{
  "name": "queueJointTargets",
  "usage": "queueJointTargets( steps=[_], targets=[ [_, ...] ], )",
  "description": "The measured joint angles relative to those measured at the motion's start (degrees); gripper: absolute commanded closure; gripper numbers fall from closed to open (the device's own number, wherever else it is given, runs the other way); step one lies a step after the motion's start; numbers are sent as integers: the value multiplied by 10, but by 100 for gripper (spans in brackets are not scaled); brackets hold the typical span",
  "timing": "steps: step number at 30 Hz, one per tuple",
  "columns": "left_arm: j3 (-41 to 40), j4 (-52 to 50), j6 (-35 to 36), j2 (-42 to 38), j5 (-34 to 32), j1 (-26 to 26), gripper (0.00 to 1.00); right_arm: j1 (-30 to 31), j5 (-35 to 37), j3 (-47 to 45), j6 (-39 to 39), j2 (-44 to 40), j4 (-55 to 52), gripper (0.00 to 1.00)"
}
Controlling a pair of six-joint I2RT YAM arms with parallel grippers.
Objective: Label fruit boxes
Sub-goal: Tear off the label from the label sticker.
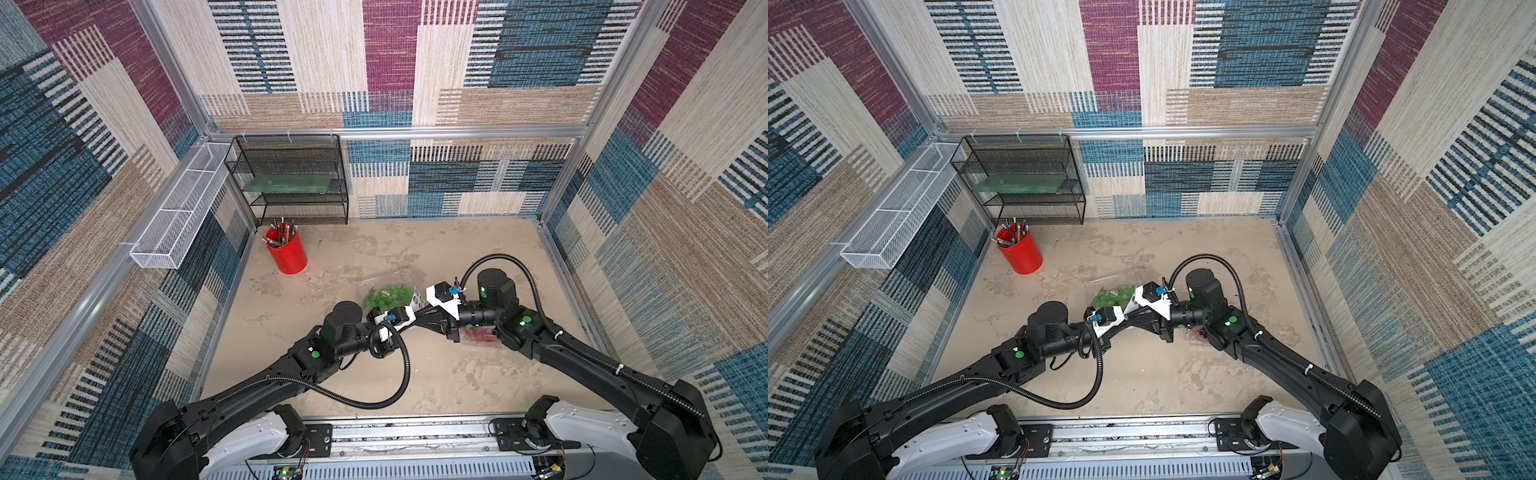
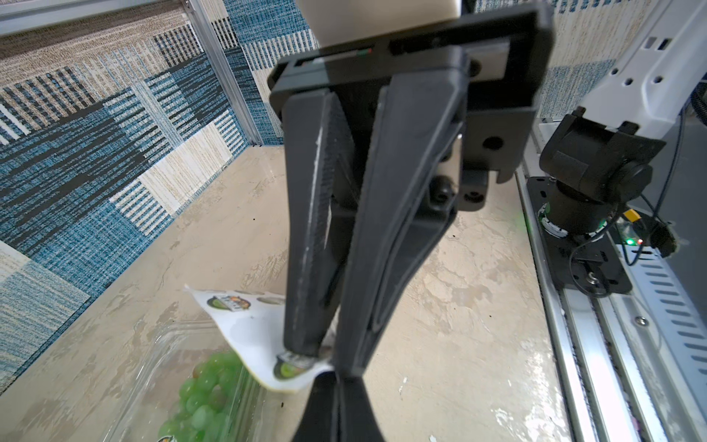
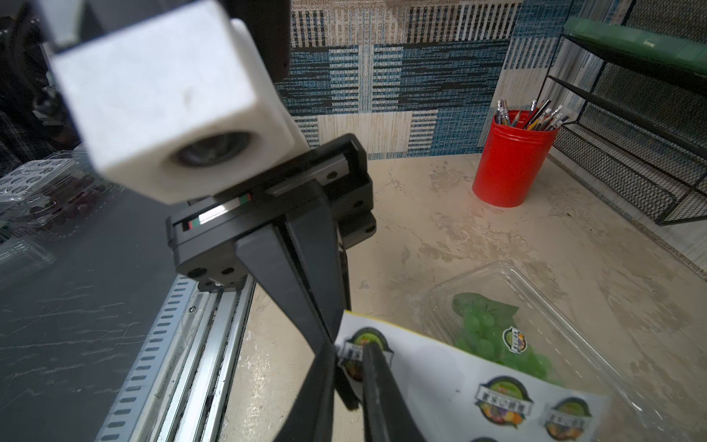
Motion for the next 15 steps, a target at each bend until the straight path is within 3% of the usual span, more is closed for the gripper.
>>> queueJointTargets(
  steps=[9,15],
  targets=[
    [0,-1,2,-4,0,0,100,-5,0,0,-4,-6,-5,98],
    [0,2,2,-4,0,0,100,-10,2,-1,-4,-15,-6,100]
  ],
)
